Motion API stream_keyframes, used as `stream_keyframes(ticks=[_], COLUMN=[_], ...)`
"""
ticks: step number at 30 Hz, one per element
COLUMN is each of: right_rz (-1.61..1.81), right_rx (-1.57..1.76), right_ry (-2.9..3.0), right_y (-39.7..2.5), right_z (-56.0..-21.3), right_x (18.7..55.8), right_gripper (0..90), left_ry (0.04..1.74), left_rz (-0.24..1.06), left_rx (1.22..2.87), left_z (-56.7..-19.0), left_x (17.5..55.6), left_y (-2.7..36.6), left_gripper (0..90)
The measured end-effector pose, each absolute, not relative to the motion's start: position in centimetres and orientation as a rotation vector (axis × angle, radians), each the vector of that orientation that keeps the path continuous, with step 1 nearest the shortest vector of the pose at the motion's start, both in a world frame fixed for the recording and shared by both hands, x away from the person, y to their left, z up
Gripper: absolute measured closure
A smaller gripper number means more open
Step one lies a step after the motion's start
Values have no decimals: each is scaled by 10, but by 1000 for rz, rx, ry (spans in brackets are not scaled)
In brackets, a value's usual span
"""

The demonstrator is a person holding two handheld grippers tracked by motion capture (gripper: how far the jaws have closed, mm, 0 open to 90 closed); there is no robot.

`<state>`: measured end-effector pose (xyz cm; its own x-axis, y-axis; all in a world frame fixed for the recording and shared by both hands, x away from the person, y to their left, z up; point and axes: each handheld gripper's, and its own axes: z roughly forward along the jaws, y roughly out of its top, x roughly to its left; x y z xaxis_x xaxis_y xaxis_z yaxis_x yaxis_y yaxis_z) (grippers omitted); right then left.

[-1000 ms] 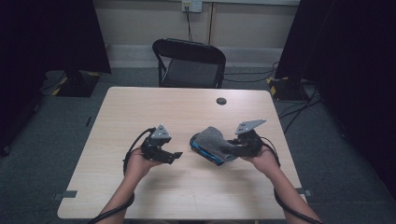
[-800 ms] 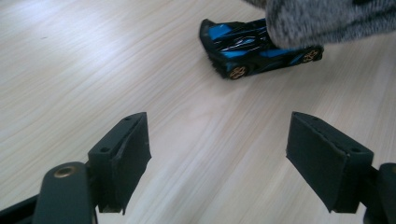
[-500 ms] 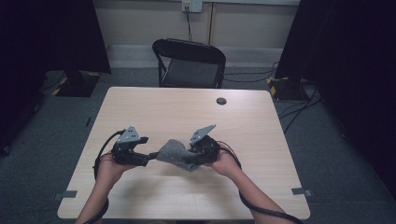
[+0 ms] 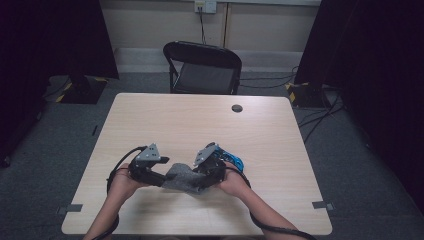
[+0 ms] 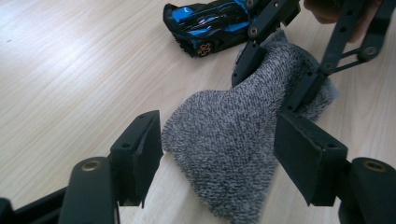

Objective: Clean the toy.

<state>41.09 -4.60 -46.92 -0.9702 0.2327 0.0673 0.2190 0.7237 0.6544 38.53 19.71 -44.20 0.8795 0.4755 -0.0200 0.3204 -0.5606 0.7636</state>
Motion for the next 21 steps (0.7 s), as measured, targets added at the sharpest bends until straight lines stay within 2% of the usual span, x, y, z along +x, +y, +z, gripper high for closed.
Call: stream_keyframes(ticks=[7, 10, 21], right_rz=[1160, 1186, 1295], right_rx=[434, 463, 649], right_ry=[2846, 2816, 2683], right_y=[-72, -84, -137], right_z=[-464, -460, -438], right_x=[409, 412, 412], right_gripper=[274, 231, 163], left_ry=[460, 427, 348], left_rz=[235, 231, 199], left_rx=[2273, 2264, 2342], left_z=[-449, -449, -463], left_x=[386, 387, 392], left_y=[175, 164, 133], left_gripper=[294, 290, 322])
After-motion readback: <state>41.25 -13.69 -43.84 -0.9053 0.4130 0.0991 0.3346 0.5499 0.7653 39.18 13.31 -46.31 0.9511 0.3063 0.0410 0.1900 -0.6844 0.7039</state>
